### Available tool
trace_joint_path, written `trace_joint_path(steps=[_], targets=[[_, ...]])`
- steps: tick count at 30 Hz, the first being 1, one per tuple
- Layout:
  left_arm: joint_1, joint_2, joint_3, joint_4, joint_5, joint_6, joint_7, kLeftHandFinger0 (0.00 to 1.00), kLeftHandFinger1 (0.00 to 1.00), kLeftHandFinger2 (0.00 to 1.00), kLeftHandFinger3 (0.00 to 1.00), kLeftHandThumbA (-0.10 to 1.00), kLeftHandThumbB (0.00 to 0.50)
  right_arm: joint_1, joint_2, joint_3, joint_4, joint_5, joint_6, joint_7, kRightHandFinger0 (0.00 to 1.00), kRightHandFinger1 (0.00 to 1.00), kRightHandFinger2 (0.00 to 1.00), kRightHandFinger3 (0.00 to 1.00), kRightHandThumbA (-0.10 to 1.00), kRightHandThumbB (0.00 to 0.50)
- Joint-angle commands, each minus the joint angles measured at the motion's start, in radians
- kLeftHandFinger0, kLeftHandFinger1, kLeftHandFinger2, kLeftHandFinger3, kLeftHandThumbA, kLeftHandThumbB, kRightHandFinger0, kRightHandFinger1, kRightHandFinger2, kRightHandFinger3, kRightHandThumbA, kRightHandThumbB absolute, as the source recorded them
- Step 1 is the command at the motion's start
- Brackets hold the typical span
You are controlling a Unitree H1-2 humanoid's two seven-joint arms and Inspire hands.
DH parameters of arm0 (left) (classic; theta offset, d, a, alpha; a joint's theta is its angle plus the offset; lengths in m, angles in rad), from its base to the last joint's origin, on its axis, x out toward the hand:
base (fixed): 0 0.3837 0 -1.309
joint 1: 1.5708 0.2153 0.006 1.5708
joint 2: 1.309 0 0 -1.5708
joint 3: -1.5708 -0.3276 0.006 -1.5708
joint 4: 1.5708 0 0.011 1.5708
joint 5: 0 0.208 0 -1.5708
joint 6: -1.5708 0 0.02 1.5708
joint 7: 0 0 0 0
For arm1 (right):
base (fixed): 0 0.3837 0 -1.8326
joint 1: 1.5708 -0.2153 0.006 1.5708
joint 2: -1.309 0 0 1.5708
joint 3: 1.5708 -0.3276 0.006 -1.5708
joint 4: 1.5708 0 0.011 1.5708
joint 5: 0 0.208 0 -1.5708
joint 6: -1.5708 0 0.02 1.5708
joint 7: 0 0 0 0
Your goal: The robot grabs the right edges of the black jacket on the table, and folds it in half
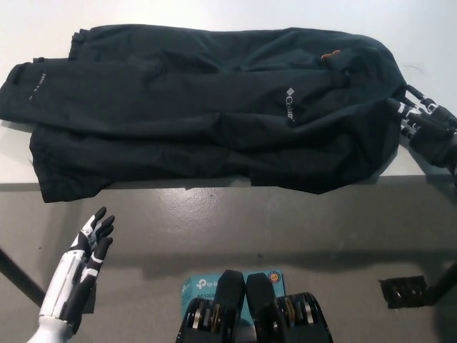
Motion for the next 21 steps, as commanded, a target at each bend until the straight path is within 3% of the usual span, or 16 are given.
trace_joint_path(steps=[1,11,21], targets=[[-0.015,0.008,0.007,-0.035,0.016,0.001,0.003,1.0,1.0,1.0,1.0,0.88,0.013,-0.083,-0.004,0.006,-0.016,0.007,-0.025,0.064,1.0,1.0,1.0,1.0,1.0,0.377],[-0.021,0.008,0.017,-0.035,0.009,-0.001,0.002,1.0,1.0,1.0,1.0,0.88,0.024,-0.113,-0.013,0.045,-0.006,-0.005,0.051,0.104,1.0,1.0,1.0,1.0,1.0,0.416],[-0.034,0.005,0.017,-0.037,0.012,0.007,0.003,1.0,1.0,1.0,1.0,0.88,0.028,-0.152,-0.006,0.08,0.078,-0.014,0.084,0.182,1.0,1.0,1.0,1.0,1.0,0.393]])
